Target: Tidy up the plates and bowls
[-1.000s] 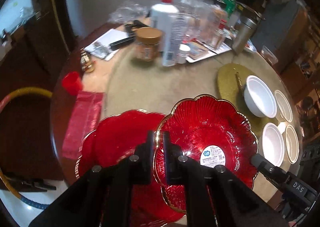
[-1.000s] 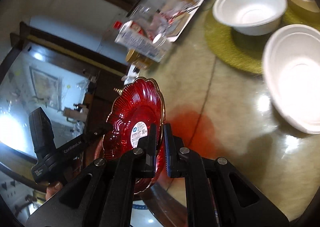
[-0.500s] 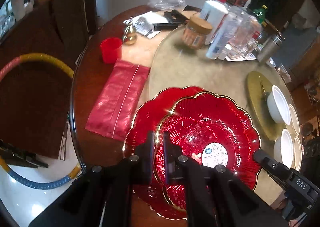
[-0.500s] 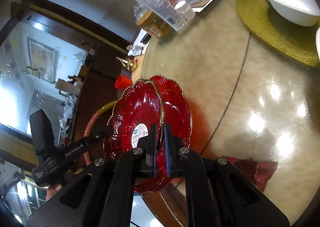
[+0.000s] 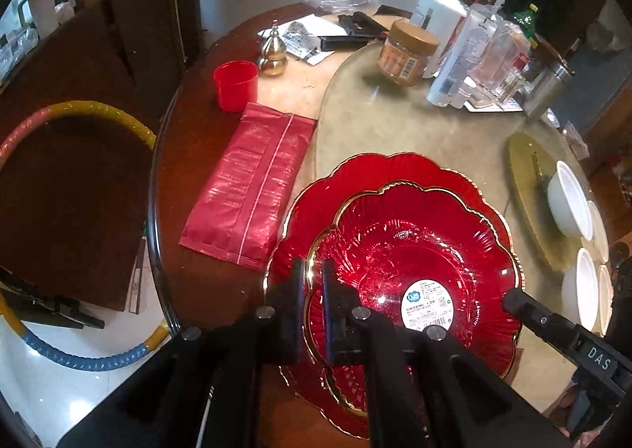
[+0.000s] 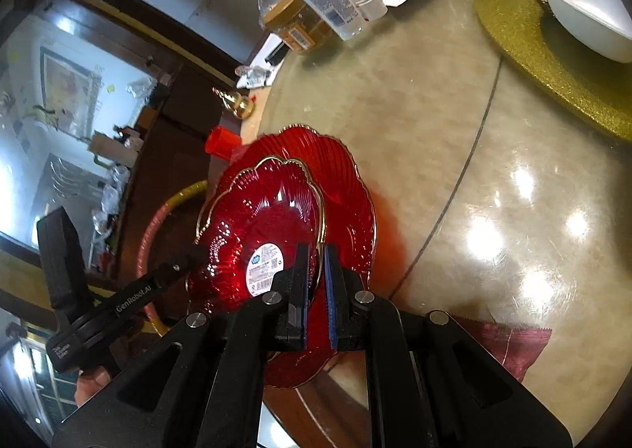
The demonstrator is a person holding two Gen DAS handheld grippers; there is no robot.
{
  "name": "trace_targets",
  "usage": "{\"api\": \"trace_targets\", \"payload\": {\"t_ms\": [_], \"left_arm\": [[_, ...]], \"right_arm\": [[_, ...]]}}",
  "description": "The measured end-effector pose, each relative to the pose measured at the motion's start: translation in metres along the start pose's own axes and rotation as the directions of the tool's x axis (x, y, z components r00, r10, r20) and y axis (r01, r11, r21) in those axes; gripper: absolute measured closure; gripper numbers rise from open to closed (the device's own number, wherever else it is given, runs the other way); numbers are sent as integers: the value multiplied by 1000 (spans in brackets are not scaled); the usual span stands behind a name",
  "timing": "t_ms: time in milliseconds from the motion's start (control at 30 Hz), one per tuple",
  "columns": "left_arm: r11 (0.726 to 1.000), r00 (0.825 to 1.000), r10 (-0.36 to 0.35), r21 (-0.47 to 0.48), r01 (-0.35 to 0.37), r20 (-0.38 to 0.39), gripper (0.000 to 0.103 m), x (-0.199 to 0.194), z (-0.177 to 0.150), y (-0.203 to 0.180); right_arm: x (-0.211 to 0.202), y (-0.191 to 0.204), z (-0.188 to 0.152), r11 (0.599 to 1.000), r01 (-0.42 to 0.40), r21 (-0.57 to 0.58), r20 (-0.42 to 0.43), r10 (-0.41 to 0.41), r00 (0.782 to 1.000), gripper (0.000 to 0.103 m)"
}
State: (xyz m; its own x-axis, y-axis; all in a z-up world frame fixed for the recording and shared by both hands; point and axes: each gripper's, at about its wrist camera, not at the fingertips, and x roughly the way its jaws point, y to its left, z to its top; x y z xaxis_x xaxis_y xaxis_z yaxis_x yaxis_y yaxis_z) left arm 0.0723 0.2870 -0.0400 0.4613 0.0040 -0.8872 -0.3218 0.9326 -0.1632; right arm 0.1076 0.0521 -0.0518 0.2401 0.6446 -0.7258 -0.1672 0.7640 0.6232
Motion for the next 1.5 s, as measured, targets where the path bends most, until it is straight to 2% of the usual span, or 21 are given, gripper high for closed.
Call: {"api": "trace_targets", "payload": {"t_ms": [300,400,433,467,533,600,667,700,767,900,933,967,1033,1133,1267,1367,1500], "left_arm": [[1000,1000,19,-24,-19,2,97,6,-2,4],[999,999,17,-30,-16,30,96,0,-1,3],[999,999,22,-26,-21,43,95,-3,-1,1],[999,998,30,-20,-29,53,95,-7,0,-1],[999,996,33,-2,-33,78,95,-13,-1,-5],[999,993,30,7,-31,112,85,-21,-2,-10],[1000,990,11,17,-13,139,49,-28,-4,-17],[1000,989,-10,21,7,151,34,-33,-5,-20],[999,981,-38,35,32,190,26,-45,-9,-30],[994,967,-85,90,65,238,21,-62,-21,-57],[991,965,-104,105,81,239,21,-65,-25,-66],[988,964,-121,120,95,235,21,-67,-29,-73],[979,961,-164,158,131,221,20,-69,-39,-92],[960,953,-228,210,186,198,20,-70,-54,-119],[938,950,-278,253,236,145,20,-60,-62,-156],[931,949,-298,249,266,101,20,-48,-63,-177],[929,950,-306,239,283,63,20,-31,-64,-205]], "right_arm": [[7,6,1,998,42,-41,-7,-43,999,92],[2,11,2,997,41,-59,18,-40,999,82],[0,12,2,997,42,-66,23,-41,999,76],[-3,14,2,996,47,-72,30,-45,999,65],[-10,16,2,996,40,-81,57,-35,998,52],[-18,16,2,995,45,-85,83,-37,996,52],[-28,13,1,995,45,-87,105,-35,994,52],[-32,12,0,995,45,-87,115,-35,993,52],[-45,5,-3,995,49,-84,151,-36,988,52],[-73,-10,-13,996,34,-78,196,-19,980,52],[-80,-15,-16,997,26,-72,205,-11,979,49],[-88,-23,-19,998,12,-62,214,1,977,34],[-105,-39,-26,999,-32,-40,232,40,972,21],[-131,-70,-37,995,-91,30,253,81,964,21],[-169,-119,-54,975,-164,152,315,109,943,21],[-195,-157,-67,946,-205,252,368,103,924,21],[-220,-201,-77,906,-219,361,412,56,910,21]]}}
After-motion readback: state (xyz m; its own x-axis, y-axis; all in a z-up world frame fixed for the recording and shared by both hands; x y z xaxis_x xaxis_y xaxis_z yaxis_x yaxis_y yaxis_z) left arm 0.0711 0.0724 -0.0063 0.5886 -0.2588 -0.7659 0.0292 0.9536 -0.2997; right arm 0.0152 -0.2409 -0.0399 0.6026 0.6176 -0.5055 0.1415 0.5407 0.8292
